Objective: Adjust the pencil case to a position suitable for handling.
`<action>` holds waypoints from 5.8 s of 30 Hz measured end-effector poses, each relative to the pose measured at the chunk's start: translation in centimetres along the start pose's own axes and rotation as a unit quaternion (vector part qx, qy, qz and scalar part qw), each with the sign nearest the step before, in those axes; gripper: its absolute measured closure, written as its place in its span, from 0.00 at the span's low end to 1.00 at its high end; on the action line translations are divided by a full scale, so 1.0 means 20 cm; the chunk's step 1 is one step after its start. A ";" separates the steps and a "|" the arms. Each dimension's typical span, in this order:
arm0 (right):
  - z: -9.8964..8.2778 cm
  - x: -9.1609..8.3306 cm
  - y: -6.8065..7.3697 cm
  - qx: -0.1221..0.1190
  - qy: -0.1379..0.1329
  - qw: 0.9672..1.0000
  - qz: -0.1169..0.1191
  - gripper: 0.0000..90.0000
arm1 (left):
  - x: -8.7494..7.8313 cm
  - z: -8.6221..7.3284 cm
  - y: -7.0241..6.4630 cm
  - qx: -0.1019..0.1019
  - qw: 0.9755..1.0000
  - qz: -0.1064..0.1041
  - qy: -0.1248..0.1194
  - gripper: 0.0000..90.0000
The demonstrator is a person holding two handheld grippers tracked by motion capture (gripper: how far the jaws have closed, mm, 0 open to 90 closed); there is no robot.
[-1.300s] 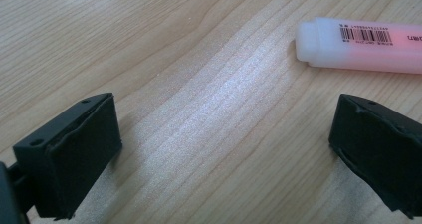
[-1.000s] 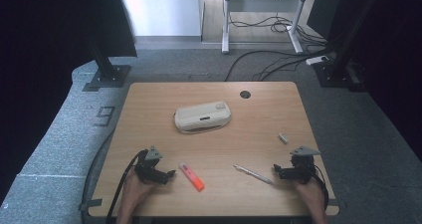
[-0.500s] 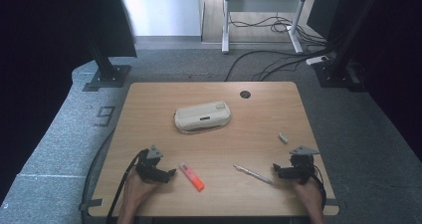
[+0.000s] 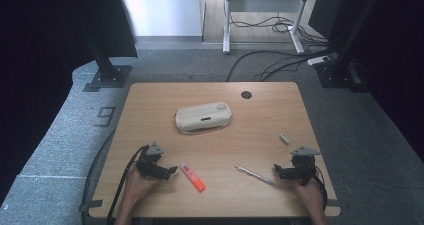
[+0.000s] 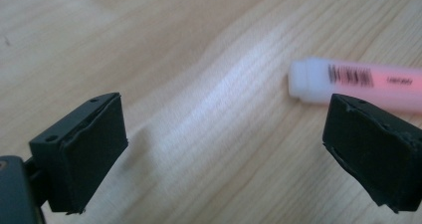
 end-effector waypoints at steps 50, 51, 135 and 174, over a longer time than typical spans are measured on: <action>0.00 0.00 0.00 -0.002 0.000 1.000 0.003 0.01 | 0.23 0.69 0.24 0.029 0.998 -0.055 0.017 0.04; 0.00 0.00 0.00 -0.002 0.000 1.000 0.003 0.01 | 0.23 0.69 0.24 0.029 0.998 -0.055 0.017 0.04; 0.00 0.00 0.00 -0.002 0.000 1.000 0.003 0.01 | 0.21 0.31 0.03 0.027 0.997 0.064 0.033 0.54; 0.00 0.00 0.00 -0.002 0.000 1.000 0.003 0.01 | -0.05 0.34 0.06 -0.056 0.996 -0.024 -0.064 0.86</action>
Point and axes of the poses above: each handheld gripper's, and its own axes: x roughly forward along the jaws, z roughly out of its top, y roughly to its left, the point moved 7 cm from there along x, roughly forward along the jaws
